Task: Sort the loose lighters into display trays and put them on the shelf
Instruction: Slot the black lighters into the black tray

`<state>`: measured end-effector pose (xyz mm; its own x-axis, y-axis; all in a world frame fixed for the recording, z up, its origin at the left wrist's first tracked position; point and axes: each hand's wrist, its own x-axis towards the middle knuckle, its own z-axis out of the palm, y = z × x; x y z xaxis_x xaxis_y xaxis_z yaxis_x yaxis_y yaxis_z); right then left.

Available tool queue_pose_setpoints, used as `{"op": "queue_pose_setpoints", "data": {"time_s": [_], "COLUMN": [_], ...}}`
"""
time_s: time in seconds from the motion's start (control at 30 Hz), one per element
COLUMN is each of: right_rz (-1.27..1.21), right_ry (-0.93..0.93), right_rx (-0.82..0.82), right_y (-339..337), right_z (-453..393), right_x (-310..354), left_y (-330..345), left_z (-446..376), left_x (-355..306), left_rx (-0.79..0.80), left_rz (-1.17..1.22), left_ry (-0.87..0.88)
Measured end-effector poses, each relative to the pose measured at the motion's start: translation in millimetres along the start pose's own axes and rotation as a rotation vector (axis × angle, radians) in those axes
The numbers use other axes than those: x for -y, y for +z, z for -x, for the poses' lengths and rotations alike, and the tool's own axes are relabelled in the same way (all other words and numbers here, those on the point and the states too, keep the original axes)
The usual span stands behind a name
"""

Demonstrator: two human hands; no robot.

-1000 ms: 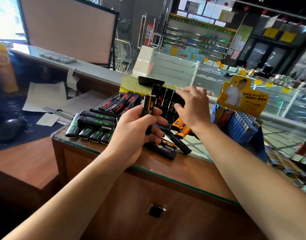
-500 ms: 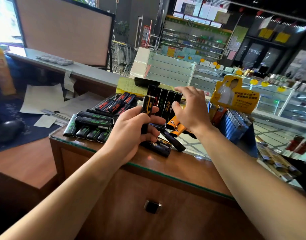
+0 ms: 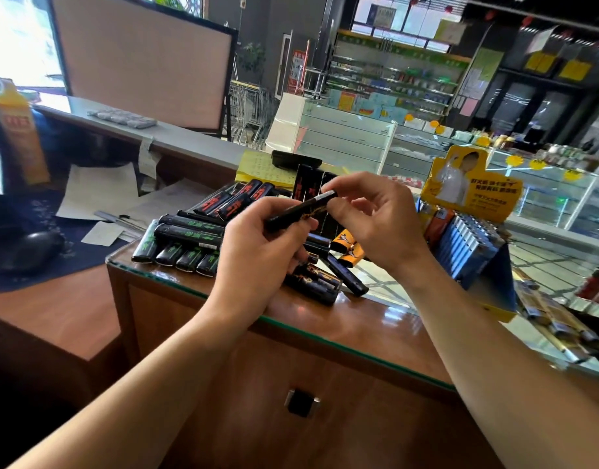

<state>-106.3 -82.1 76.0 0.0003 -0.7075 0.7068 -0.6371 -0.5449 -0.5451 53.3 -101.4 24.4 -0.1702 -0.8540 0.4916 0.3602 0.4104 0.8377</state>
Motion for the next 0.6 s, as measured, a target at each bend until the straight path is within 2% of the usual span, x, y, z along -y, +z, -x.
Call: {"op": "queue_pose_setpoints", "data": {"time_s": [0.17, 0.33, 0.43, 0.6], "right_rz": [0.031, 0.084, 0.002, 0.029], "right_ry": [0.03, 0.026, 0.001, -0.056], "right_rx": [0.066, 0.158, 0.115, 0.05], "right_y": [-0.7, 0.0, -0.9, 2.0], "right_z": [6.3, 10.7, 10.1, 9.1], "right_x": [-1.7, -2.1, 4.0, 8.0], "left_y": [-2.2, -1.7, 0.1, 0.6], "left_z": [-0.6, -2.8, -2.0, -2.1], "left_x": [2.4, 1.4, -1.3, 0.9], "left_rx": [-0.08, -0.076, -0.011, 0.043], "left_rz": [0.092, 0.152, 0.224, 0.166], "left_ry": [0.028, 0.044, -0.003, -0.013]}}
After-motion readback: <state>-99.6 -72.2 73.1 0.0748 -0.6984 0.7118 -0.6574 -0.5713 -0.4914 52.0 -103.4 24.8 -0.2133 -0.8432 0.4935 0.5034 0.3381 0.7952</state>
